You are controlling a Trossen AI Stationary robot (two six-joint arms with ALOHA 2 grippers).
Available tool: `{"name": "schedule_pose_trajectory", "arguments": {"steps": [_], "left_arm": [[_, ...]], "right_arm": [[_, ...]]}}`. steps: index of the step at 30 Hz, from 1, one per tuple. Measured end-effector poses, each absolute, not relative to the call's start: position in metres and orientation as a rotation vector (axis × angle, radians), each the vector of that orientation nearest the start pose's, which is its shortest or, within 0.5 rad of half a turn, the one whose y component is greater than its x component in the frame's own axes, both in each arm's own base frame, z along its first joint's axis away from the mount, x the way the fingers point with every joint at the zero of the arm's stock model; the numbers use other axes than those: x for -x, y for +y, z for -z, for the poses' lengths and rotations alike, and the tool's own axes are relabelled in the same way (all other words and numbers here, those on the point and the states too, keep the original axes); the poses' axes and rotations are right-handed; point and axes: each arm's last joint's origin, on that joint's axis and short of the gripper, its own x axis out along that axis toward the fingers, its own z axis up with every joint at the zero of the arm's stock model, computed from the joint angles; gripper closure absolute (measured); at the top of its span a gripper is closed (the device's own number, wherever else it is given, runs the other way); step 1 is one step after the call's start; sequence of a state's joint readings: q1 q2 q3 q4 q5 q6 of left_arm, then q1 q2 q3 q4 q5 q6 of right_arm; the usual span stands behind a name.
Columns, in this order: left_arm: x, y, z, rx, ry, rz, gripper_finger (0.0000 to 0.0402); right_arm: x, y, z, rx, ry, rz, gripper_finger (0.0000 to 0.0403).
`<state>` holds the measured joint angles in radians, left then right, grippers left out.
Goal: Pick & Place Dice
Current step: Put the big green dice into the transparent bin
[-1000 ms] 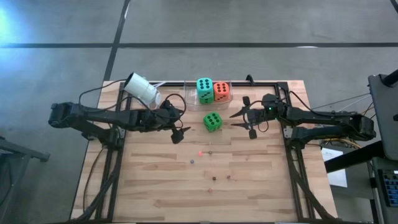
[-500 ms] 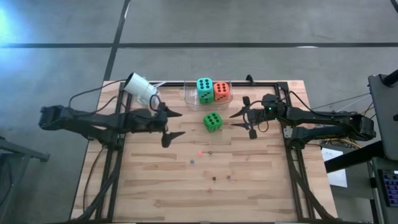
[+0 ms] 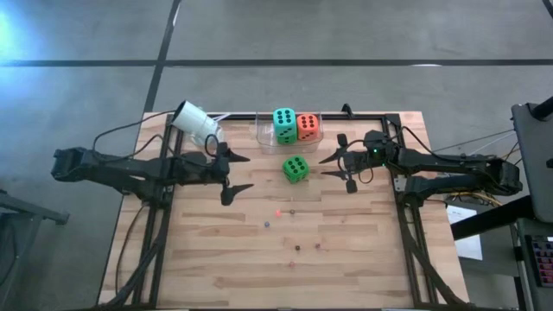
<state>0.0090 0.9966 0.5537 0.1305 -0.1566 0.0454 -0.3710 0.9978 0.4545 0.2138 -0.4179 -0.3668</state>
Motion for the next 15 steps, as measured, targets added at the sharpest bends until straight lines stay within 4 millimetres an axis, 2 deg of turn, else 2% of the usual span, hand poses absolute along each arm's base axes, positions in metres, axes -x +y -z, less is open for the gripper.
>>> {"name": "schedule_pose_trajectory", "arguments": {"steps": [15], "left_arm": [[-0.2139, 0.0064, -0.2404, -0.07, 0.357, -0.156, 0.0002]], "right_arm": [[-0.197, -0.064, -0.2195, 0.237, 0.292, -0.1, 0.0245]]}}
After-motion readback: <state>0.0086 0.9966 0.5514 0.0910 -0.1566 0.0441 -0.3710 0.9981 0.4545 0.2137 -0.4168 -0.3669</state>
